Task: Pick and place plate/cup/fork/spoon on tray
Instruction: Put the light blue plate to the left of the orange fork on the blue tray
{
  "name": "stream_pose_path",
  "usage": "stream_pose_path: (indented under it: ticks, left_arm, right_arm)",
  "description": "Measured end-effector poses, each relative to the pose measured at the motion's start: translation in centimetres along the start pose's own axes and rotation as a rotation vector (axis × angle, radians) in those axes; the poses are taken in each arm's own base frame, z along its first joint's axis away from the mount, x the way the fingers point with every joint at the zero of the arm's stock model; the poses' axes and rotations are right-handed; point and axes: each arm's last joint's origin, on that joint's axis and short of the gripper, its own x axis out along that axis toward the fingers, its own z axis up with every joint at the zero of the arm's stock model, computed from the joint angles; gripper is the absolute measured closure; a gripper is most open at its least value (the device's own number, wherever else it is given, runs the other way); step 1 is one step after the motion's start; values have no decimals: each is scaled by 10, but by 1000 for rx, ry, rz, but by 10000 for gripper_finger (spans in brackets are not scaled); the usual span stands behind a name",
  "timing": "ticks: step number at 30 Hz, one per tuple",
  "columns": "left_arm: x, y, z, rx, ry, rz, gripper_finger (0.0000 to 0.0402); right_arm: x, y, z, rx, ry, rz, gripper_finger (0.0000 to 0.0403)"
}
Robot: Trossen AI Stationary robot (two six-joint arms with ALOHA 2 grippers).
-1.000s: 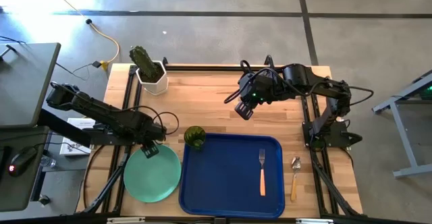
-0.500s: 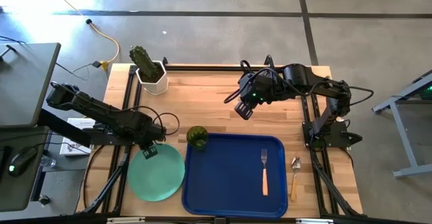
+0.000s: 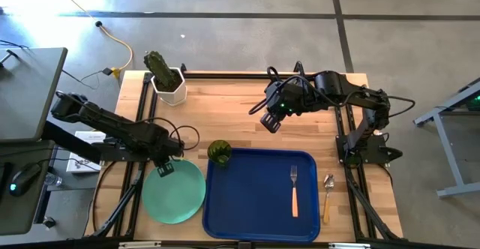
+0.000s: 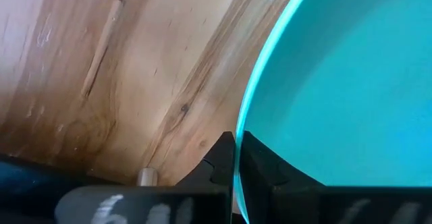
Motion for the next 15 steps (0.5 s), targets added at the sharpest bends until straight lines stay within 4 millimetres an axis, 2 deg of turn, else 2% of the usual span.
stream_pose_path:
  ticks: [7,15]
  left_arm:
    - [-15,-1,-3,10,-12,-8,400]
    - [-43,-5,-8,22,-49,1,400]
  right_arm:
    - [0,0,0,4,-1,0,300]
    - [0,1,1,9,-13,8,300]
